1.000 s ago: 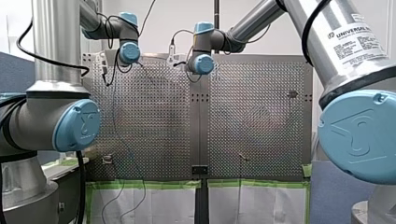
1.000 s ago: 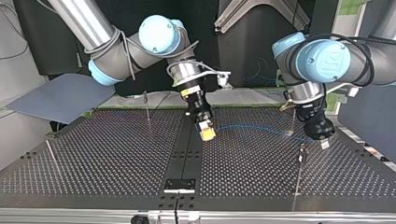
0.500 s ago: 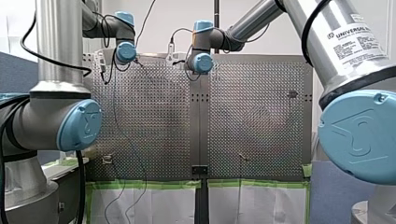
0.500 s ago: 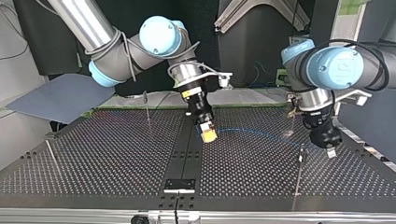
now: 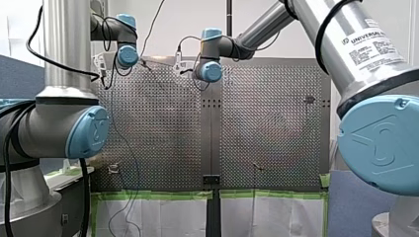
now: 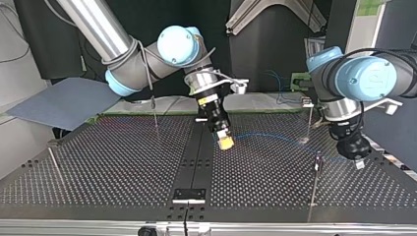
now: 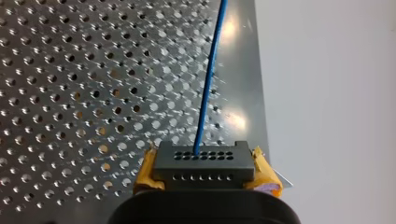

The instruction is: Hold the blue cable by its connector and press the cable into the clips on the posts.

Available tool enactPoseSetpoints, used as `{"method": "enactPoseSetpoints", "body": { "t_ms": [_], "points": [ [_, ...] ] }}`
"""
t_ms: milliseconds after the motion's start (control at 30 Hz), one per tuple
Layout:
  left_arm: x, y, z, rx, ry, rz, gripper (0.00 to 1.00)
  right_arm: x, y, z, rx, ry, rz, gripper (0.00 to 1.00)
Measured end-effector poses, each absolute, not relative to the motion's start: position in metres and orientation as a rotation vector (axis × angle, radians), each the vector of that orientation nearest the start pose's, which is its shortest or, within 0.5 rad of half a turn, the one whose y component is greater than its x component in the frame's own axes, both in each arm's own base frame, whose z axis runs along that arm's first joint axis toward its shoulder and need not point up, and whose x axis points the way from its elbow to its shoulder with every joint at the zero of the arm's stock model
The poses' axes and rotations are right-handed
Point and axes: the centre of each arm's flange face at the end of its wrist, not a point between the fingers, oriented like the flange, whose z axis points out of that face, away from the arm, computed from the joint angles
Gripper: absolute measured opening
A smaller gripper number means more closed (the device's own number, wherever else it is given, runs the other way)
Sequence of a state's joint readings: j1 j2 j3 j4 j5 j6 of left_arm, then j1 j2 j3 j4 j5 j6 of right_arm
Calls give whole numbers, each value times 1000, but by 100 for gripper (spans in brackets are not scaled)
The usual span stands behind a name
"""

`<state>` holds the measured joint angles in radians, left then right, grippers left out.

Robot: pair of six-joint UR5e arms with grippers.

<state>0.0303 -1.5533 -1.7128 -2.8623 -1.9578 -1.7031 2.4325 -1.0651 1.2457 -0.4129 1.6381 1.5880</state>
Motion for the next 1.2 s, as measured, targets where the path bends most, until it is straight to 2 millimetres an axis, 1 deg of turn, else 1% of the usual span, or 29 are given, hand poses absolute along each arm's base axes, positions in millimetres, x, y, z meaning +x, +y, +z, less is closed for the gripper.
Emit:
{"method": "enactPoseSetpoints", "body": {
  "t_ms": [233, 433, 600, 700, 1200],
  "points": [
    [497, -85, 449, -391, 1380, 155, 0, 631, -373, 385, 1526, -656, 1953, 0],
    [501, -85, 446, -375, 1385, 136, 0, 629, -379, 386, 1519, -661, 1949, 0],
    [507, -86, 436, -367, 1406, 132, 0, 626, -383, 385, 1515, -666, 1944, 0],
    [510, -85, 433, -366, 1407, 134, 0, 625, -384, 385, 1513, -668, 1941, 0],
    [517, -75, 440, -358, 1378, 119, 0, 619, -398, 390, 1493, -676, 1934, 0]
  ]
}}
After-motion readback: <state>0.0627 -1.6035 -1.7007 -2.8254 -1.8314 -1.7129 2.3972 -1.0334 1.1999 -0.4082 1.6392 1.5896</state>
